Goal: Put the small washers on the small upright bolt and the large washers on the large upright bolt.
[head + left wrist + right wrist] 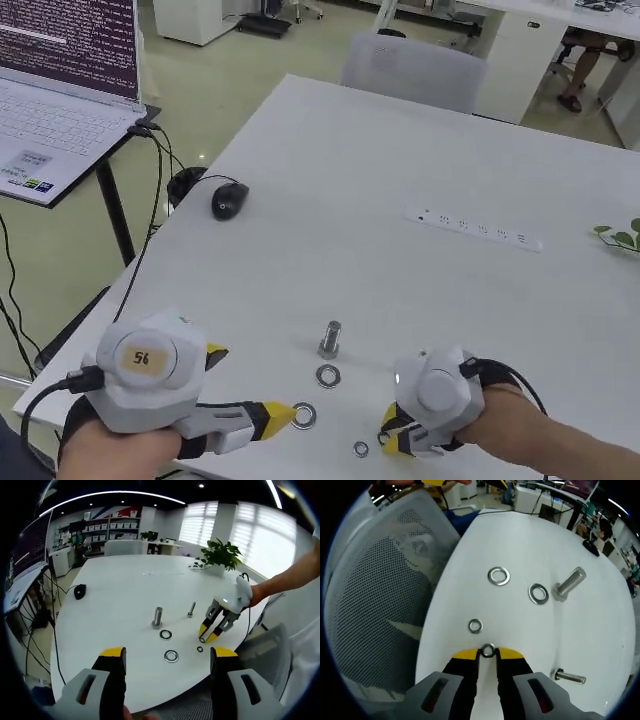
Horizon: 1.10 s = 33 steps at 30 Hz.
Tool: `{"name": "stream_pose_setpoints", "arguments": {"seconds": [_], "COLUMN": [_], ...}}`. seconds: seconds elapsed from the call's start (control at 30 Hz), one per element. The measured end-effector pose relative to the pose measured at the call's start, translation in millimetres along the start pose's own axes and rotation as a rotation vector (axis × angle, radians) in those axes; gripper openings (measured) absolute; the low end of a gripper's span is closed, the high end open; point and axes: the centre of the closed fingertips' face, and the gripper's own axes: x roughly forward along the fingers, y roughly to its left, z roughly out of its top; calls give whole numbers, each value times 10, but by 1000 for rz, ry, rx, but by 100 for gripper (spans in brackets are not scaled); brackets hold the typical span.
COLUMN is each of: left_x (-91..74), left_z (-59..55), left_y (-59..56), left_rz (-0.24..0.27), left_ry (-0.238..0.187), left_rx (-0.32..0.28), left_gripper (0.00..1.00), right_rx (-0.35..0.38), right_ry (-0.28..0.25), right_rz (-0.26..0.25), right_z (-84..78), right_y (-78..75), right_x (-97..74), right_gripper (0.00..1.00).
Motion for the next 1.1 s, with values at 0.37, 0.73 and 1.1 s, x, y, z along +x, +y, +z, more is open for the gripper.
{"name": "stream_pose_setpoints", "arguments": {"seconds": [0.37,0.73,1.1], "left_x": [16,21,10], "left_z": [52,23,12], "left_y": [4,-13,12], "left_rz": [-4,-6,-1], "left_ry": [-4,2,5], "left_rx": [10,7,4], "left_gripper": [68,68,68], "right_rx": [71,184,291], "right_ry": [-9,-71,-109], "right_rz": [-30,-56,-149], "right_z": [-39,-76,-196], "right_y": [-16,-63,-339], "right_x": [-21,-115,-359], "right_gripper": [14,13,13]}}
